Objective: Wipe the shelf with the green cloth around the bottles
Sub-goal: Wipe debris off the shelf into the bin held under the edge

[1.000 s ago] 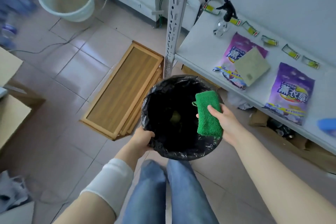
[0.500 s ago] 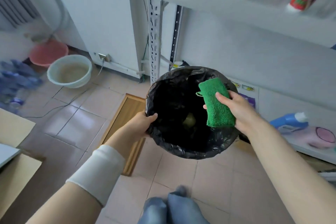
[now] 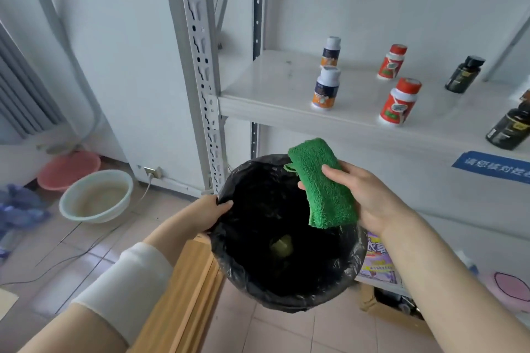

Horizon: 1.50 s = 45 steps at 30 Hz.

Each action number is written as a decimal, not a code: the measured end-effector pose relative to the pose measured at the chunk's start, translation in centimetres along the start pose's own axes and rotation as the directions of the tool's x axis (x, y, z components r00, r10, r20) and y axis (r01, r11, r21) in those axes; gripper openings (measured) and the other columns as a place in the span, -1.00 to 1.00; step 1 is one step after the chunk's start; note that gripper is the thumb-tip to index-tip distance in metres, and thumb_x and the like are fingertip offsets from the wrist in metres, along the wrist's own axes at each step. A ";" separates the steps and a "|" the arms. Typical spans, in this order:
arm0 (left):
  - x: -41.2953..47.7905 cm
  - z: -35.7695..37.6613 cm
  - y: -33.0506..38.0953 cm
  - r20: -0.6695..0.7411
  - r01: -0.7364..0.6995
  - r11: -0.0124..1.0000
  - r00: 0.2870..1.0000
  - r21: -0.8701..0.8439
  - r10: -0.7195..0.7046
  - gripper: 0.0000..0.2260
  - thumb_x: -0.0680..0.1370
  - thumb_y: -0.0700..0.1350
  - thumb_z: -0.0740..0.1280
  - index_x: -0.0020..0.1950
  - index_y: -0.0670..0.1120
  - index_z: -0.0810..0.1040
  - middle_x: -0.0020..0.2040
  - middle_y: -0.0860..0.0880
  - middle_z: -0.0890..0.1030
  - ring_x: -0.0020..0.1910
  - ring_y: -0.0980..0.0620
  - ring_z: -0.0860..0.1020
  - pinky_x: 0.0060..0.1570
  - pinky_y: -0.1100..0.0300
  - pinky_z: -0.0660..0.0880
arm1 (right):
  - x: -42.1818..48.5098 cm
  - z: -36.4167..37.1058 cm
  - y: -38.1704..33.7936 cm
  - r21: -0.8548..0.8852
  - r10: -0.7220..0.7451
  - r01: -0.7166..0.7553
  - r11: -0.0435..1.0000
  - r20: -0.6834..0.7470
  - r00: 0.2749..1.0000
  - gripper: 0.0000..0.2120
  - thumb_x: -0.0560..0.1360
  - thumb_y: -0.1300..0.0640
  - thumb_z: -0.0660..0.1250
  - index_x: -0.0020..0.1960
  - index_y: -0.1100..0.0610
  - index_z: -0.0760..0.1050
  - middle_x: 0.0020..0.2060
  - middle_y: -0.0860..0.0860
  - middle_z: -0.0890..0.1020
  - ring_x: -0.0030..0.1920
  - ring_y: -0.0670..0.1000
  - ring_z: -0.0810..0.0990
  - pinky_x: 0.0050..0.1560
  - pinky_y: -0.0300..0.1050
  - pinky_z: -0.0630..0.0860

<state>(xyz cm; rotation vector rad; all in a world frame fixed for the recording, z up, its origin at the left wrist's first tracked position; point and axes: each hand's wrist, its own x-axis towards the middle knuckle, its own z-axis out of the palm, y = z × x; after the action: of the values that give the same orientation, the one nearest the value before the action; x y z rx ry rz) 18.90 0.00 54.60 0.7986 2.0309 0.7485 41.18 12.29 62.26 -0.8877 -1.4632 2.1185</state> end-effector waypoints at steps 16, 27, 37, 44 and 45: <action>12.2 -8.7 3.1 0.146 -0.064 0.992 0.988 0.108 0.047 -0.58 0.59 0.06 0.15 0.15 -0.30 0.47 0.09 -0.25 0.58 0.04 -0.18 0.57 0.06 -0.02 0.53 | 15.2 5.2 -6.1 0.064 -0.078 0.083 0.994 -0.085 0.993 -0.76 0.59 0.12 0.12 0.03 0.21 0.51 -0.29 0.13 0.70 -0.31 0.04 0.70 -0.36 -0.13 0.62; 17.7 -11.0 5.1 0.182 -0.041 0.998 0.983 0.043 0.032 -0.65 0.59 0.05 0.16 0.11 -0.22 0.48 -0.01 -0.18 0.62 -0.10 -0.15 0.62 -0.21 0.08 0.60 | 22.0 4.4 -11.2 0.038 0.033 -0.025 0.999 -0.244 0.969 -0.80 0.58 0.08 0.16 -0.10 0.15 0.50 -0.44 0.00 0.69 -0.44 -0.05 0.67 -0.46 -0.17 0.60; 18.6 -11.3 6.6 0.146 -0.015 0.999 0.989 0.047 0.008 -0.58 0.57 0.07 0.17 0.07 -0.31 0.48 -0.14 -0.17 0.54 -0.19 -0.08 0.53 -0.22 0.15 0.46 | 27.3 3.0 -18.4 -0.190 0.033 -0.112 0.975 -0.377 0.925 -0.80 0.58 0.08 0.17 -0.11 0.17 0.45 -0.23 0.02 0.61 -0.23 -0.02 0.58 -0.33 -0.08 0.48; 18.2 -11.3 7.4 0.093 -0.026 0.994 0.996 0.111 0.016 -0.64 0.58 0.08 0.16 -0.10 -0.22 0.48 -0.32 -0.03 0.46 -0.33 0.03 0.42 -0.33 0.24 0.33 | 31.1 1.2 -20.6 -0.346 0.055 -0.237 0.908 -0.463 0.885 -0.63 0.57 0.07 0.19 0.33 0.19 0.36 0.21 0.05 0.54 0.07 0.05 0.53 -0.01 0.03 0.43; 18.3 -11.2 7.5 0.088 -0.021 0.993 0.996 0.118 0.011 -0.65 0.58 0.07 0.16 -0.12 -0.21 0.48 -0.33 -0.01 0.45 -0.35 0.05 0.41 -0.36 0.27 0.33 | 31.6 0.9 -20.8 -0.366 0.052 -0.249 0.897 -0.470 0.881 -0.63 0.57 0.07 0.20 0.34 0.19 0.35 0.23 0.05 0.54 0.07 0.05 0.53 -0.01 0.03 0.43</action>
<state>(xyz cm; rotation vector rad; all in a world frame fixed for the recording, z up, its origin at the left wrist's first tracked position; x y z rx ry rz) 2.89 15.89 57.15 0.9008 2.0073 0.5955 17.65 39.75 73.44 -1.5828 -1.6482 1.5499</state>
